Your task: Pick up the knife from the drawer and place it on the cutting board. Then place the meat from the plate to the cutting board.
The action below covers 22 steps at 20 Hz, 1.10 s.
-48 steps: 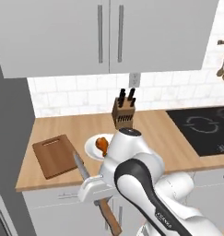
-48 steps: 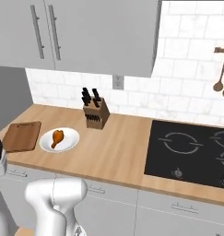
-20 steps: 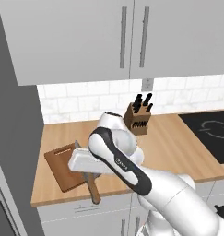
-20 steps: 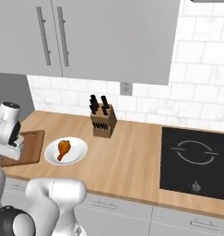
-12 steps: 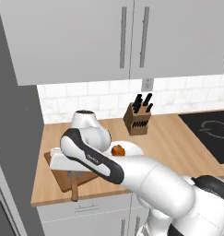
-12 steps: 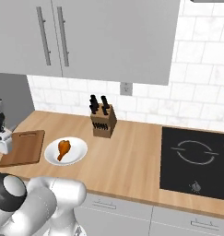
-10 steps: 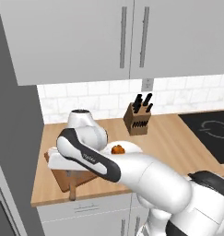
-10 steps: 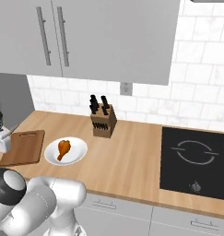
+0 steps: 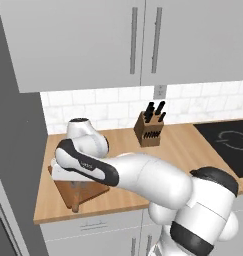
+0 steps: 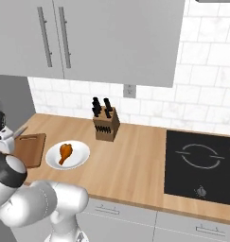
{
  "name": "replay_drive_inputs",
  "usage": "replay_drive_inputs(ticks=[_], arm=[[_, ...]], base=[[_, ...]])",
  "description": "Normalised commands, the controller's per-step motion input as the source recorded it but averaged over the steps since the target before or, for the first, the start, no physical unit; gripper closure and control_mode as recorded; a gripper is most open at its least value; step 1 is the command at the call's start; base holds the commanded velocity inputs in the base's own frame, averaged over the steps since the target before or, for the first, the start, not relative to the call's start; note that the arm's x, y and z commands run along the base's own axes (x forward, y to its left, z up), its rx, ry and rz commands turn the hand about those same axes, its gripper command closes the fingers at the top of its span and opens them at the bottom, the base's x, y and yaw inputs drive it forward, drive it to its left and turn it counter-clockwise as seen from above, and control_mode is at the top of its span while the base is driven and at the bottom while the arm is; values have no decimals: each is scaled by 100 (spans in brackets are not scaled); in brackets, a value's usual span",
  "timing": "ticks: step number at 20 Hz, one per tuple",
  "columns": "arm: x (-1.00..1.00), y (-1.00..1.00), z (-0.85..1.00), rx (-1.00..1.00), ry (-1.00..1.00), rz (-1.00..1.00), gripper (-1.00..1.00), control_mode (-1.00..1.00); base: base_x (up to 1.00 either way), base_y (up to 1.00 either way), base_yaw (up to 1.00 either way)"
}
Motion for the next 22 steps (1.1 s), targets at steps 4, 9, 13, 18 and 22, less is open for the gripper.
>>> replay_drive_inputs(ticks=[4,9,13,18,22], arm=[[27,-7,-24,0,-1,0,100,-100],[32,0,-13,-1,0,0,100,-100],[26,0,-1,-1,0,0,100,-100],[21,0,-4,-3,0,0,100,-100],[12,0,-30,-6,0,0,100,-100]], base=[[0,0,0],[0,0,0],[0,0,0],[0,0,0],[0,0,0]])
